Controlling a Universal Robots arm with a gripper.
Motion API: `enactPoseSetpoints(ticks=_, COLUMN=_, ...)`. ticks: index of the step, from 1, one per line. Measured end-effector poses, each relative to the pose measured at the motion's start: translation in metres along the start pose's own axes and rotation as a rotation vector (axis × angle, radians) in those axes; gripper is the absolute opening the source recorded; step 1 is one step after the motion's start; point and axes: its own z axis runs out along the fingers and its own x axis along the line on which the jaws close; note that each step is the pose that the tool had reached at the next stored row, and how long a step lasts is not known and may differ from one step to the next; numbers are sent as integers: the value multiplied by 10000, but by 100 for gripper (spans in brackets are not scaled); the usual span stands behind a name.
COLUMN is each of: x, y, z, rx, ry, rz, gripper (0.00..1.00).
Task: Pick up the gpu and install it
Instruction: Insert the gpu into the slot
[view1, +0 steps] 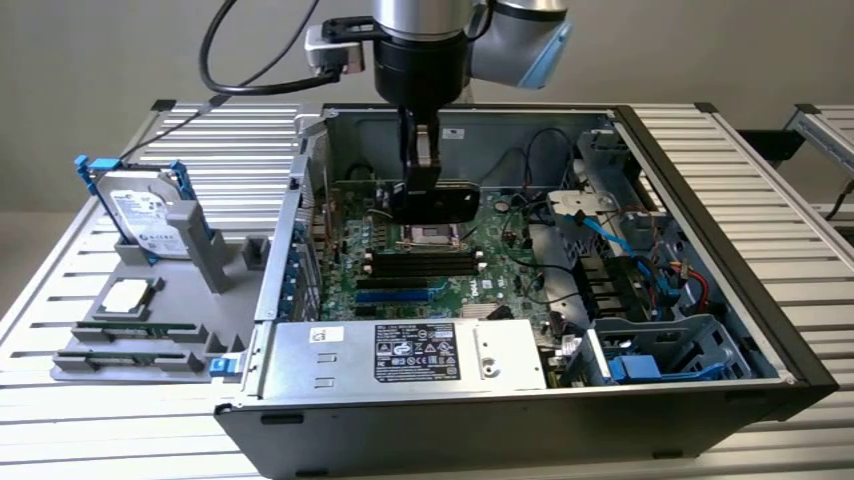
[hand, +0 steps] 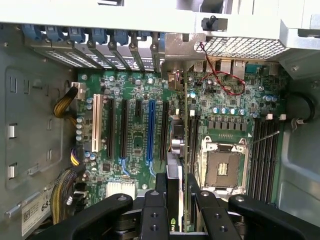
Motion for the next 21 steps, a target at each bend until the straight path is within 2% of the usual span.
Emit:
enactPoseSetpoints(ticks=3, x=0, y=3, z=41, rx=0, ry=9, rz=115, gripper=27)
enactPoseSetpoints(ticks=8, x=2, y=9, z=105, rx=-3, ry=61, rz=135, gripper=27)
enactPoseSetpoints(ticks=11, x=1, y=46, z=155, rx=-4, ry=79, rz=146, gripper=27)
enactPoseSetpoints(ticks=16, x=0, y=114, z=238, rx=-4, ry=87, rz=172, gripper=27)
enactPoseSetpoints(ticks=21, x=23, y=123, z=252, rx=-28, ry=77, rz=223, gripper=27)
